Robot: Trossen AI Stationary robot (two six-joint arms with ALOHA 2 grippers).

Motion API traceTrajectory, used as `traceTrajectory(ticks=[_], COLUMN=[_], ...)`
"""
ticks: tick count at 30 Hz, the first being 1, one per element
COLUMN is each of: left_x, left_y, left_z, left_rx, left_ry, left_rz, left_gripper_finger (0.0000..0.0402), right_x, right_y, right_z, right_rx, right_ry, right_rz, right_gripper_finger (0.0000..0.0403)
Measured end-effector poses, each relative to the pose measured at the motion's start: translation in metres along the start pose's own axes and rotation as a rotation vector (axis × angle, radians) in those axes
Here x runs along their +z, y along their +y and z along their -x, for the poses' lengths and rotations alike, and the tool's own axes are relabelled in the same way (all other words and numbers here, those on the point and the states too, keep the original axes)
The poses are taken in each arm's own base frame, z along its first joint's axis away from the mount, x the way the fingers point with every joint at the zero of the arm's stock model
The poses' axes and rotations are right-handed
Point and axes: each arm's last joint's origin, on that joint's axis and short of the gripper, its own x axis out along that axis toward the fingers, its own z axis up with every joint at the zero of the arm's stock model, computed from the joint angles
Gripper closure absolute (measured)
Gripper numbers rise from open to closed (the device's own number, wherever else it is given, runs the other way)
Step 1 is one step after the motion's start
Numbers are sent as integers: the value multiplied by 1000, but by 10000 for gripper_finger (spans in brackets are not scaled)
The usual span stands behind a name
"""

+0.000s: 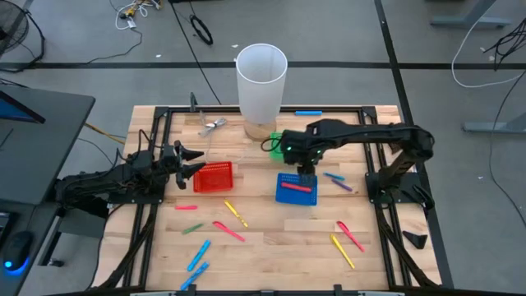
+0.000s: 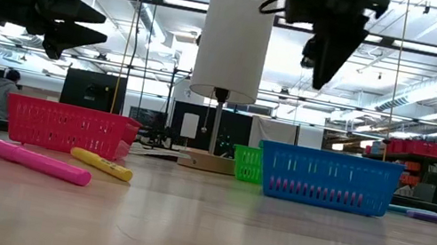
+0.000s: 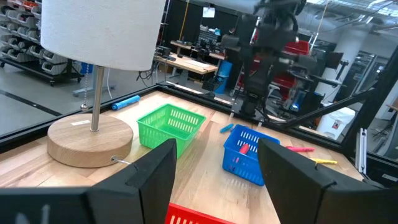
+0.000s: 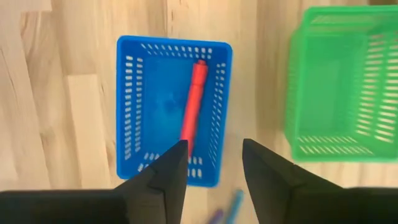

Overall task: Pick & Place Markers
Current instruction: Put the top blue highlighter into the blue bin

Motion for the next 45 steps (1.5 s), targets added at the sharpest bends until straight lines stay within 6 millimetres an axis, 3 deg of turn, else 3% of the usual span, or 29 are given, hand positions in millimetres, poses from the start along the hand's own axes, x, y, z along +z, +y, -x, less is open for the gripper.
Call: traceTrajectory(ticks=[10, 17, 21, 33, 37, 45], left_x=[0, 0, 0, 0, 0, 0], left_y=[0, 0, 0, 0, 0, 0], left_z=[0, 0, 0, 0, 0, 0], left_rx=[0, 0, 0, 0, 0, 0], left_ry=[0, 0, 0, 0, 0, 0], left_rz=[0, 0, 0, 0, 0, 0], left_gripper_finger=[170, 170, 170, 170, 170, 170], right_x=[-36, -53, -67, -111, -116, -110], right_y=[-7, -10, -10, -7, -7, -15], right_z=[44, 61, 54, 6, -6, -7], right_rx=[-18, -24, -22, -11, -9, -66], right_ry=[-38, -62, -46, 16, 26, -40], right_rz=[61, 51, 60, 56, 74, 165], right_gripper_finger=[248, 248, 248, 248, 248, 248])
